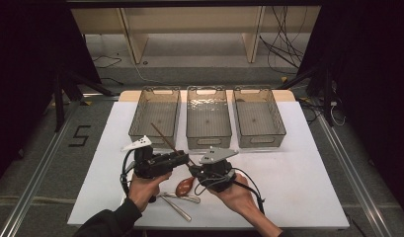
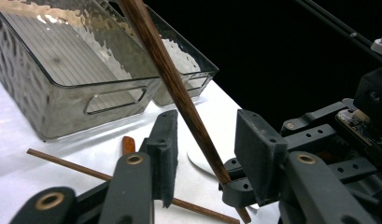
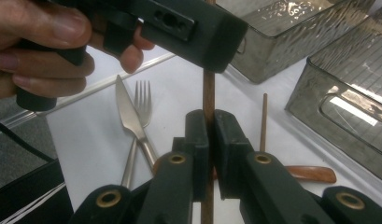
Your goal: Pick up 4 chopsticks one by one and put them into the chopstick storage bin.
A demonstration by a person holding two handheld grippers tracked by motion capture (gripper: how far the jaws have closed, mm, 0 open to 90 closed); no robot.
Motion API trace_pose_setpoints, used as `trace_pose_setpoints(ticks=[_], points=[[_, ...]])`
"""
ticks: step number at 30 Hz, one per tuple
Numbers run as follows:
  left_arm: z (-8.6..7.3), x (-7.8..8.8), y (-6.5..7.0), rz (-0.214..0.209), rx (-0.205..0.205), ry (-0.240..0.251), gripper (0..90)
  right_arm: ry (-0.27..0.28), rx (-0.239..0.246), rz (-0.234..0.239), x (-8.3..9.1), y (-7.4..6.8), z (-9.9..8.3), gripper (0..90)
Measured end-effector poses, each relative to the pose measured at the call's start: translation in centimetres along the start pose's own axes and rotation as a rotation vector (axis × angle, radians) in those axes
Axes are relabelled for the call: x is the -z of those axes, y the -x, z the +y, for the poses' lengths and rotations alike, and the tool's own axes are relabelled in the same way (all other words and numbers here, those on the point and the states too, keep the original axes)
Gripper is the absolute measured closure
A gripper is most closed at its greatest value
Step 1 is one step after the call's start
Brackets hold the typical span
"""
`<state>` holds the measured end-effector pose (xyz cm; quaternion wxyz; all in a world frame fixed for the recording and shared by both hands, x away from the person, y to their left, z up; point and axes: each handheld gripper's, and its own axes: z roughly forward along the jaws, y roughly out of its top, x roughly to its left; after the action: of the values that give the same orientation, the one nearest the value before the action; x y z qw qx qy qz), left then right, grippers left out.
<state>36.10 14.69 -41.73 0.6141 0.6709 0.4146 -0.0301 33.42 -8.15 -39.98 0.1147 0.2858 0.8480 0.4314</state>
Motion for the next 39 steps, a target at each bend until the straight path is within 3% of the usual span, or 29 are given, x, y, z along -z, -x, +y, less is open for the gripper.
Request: trace_pose_setpoints(ticks=[9,15,17,19,21,24,25,30,35,39], points=[[0.2,0.2,-0.2,-0.024,0.01,0.002,72.3,0.009,0.003,0.008,0.0,0.1,-0.1,85.1],[0.5,0.4,-0.4,-0.082,0.064,0.004,83.0,0.025,-0.004,0.027,0.0,0.3,-0.3,82.4],[0.8,0.6,-0.2,-0.073,0.031,0.0,83.4,0.021,-0.023,0.036,0.0,0.6,-0.4,77.1],[1.3,1.0,-0.4,-0.072,0.033,0.003,83.5,0.02,-0.031,0.041,0.2,0.8,-0.4,73.3],[2.0,1.5,-0.6,-0.036,0.006,0.005,83.6,0.021,-0.036,0.045,0.4,0.9,-0.4,69.8],[3.1,2.4,-1.4,-0.006,0.021,0.011,83.7,0.007,-0.045,0.057,0.7,1.3,-0.5,63.6],[3.5,2.7,-1.6,0.002,0.023,0.011,83.6,-0.015,-0.045,0.048,0.8,1.5,-0.6,56.2],[5.3,4.2,-2.4,0.057,0.014,0.026,83.5,-0.013,-0.079,0.022,1.3,2.2,-0.9,45.6],[7.2,5.2,-2.7,0.121,-0.028,0.031,83.4,-0.035,-0.086,0.007,1.6,2.6,-1.2,40.4],[8.3,5.1,-3.4,0.161,-0.042,0.003,83.3,-0.048,-0.099,0.0,2.0,2.8,-1.6,37.9]])
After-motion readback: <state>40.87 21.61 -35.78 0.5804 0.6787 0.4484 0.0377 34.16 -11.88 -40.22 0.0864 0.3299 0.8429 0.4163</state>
